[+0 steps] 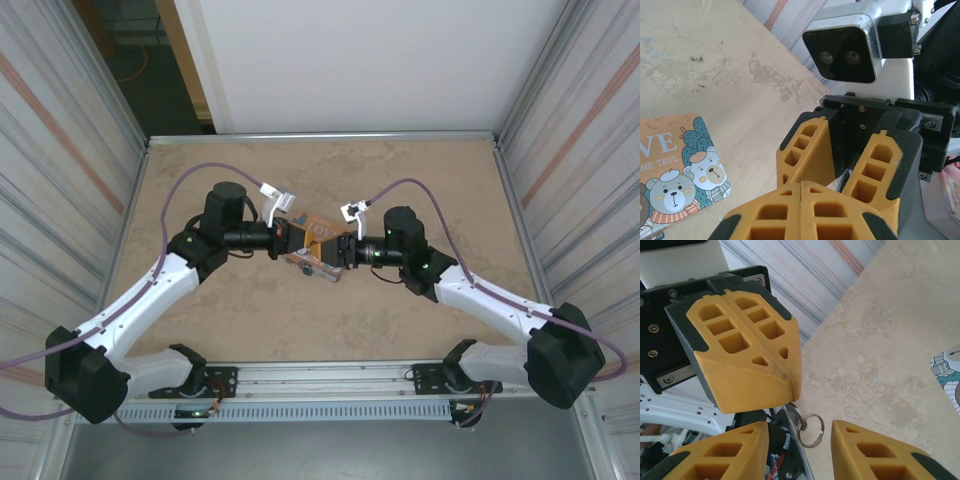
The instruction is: Unlock the padlock with the key
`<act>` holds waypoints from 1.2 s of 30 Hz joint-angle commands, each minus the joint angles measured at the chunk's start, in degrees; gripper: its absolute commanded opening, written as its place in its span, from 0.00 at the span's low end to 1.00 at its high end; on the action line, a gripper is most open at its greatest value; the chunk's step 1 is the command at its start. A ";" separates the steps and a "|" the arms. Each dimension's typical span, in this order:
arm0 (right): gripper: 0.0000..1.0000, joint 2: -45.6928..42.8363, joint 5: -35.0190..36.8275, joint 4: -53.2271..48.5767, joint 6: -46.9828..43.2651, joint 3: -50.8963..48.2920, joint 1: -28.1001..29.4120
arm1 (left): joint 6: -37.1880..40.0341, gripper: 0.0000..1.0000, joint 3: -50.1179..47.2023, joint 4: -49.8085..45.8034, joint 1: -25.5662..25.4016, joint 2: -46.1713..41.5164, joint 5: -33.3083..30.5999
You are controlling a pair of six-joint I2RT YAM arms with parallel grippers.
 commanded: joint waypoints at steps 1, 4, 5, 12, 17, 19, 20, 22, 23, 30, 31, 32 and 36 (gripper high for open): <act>0.33 0.44 -0.63 1.70 -1.03 1.74 0.56 | 1.41 0.00 1.69 -0.02 0.48 -0.65 1.84; 0.28 0.40 -0.44 1.55 -1.19 1.92 0.56 | 1.68 0.00 1.82 -0.29 0.48 -0.60 1.96; 0.26 0.40 -0.38 1.34 -1.27 2.02 0.57 | 1.70 0.00 1.86 -0.31 0.48 -0.51 1.99; 0.11 0.09 0.09 0.64 -1.67 2.12 0.62 | 2.21 0.00 2.21 -0.73 0.48 -0.54 2.77; 0.01 -0.04 0.18 0.22 -1.84 2.17 0.61 | 3.17 0.00 2.87 -1.77 0.48 -0.49 3.26; 0.00 -0.04 0.30 -0.31 -2.09 2.29 0.57 | 3.55 0.00 3.09 -2.22 0.48 -0.53 3.43; 0.00 -0.04 0.34 -0.52 -2.11 2.37 0.59 | 3.71 0.00 3.18 -2.32 0.48 -0.54 3.42; 0.00 0.07 0.46 -1.02 -2.36 2.48 0.56 | 3.70 0.00 3.27 -2.37 0.64 -0.60 3.30; 0.00 0.06 0.52 -1.11 -2.37 2.48 0.53 | 3.45 0.02 3.27 -2.25 0.73 -0.67 3.35; 0.00 -0.32 2.47 -1.88 -2.05 1.63 -0.03 | -1.01 0.36 1.51 1.64 3.79 -2.79 2.36; 0.00 -0.39 2.82 -1.81 -1.67 1.35 -0.22 | -2.05 0.42 0.83 2.49 4.68 -3.50 1.95; 0.00 -0.48 3.19 -1.81 -1.30 1.04 -0.52 | -2.82 0.44 0.13 3.27 5.39 -4.17 1.79; 0.00 -0.48 5.07 -0.16 1.17 -0.76 -1.27 | -5.06 0.53 -3.91 5.06 8.28 -7.75 -0.58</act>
